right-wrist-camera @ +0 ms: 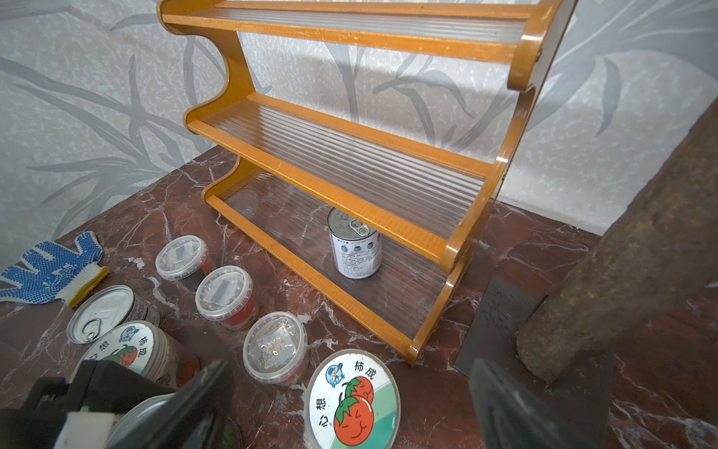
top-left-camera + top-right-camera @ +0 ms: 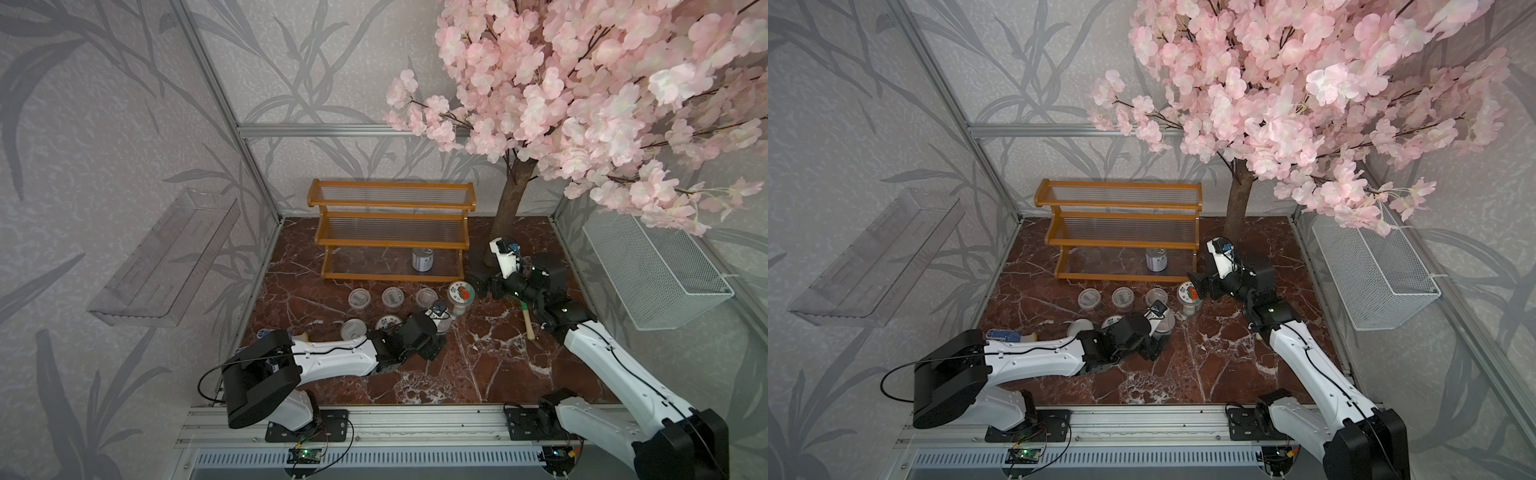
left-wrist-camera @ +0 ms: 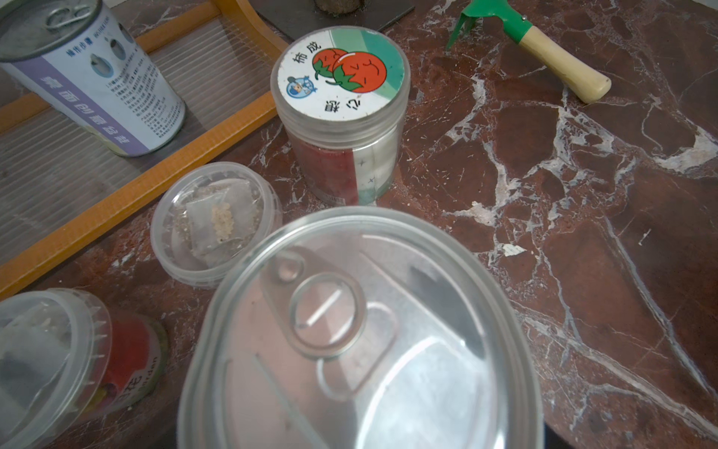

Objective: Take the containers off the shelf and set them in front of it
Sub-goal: Place the container at the center of the board.

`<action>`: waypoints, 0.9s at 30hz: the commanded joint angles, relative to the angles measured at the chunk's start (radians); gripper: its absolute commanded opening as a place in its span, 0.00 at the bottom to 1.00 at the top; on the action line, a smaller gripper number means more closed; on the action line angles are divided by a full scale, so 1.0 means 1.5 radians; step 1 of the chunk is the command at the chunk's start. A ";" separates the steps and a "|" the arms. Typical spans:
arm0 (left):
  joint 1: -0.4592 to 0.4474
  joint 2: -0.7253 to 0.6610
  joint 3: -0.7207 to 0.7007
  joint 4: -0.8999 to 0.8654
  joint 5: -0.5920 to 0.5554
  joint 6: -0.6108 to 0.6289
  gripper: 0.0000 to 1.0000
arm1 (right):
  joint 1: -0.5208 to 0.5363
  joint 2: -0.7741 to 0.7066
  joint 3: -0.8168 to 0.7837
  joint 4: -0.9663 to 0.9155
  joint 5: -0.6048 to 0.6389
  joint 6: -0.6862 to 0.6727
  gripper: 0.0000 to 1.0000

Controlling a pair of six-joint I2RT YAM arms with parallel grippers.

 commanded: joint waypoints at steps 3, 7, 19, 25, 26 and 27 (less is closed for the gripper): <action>0.003 -0.007 -0.012 0.002 -0.008 -0.011 0.86 | -0.003 0.004 0.016 0.003 -0.010 -0.002 0.99; 0.003 -0.017 -0.012 -0.014 -0.017 -0.006 0.88 | -0.003 0.004 0.016 0.001 -0.009 -0.003 0.99; 0.003 -0.056 0.004 -0.074 -0.031 -0.006 0.88 | -0.002 0.014 0.007 0.020 -0.053 0.021 0.99; 0.003 -0.083 0.004 -0.075 -0.014 0.015 0.89 | -0.001 0.025 0.014 0.017 -0.074 0.025 0.99; 0.003 -0.087 0.010 -0.083 -0.011 0.018 0.90 | 0.001 0.030 0.019 0.013 -0.079 0.024 0.99; 0.003 -0.094 0.015 -0.092 -0.009 0.020 0.90 | 0.006 0.035 0.022 0.014 -0.079 0.021 0.99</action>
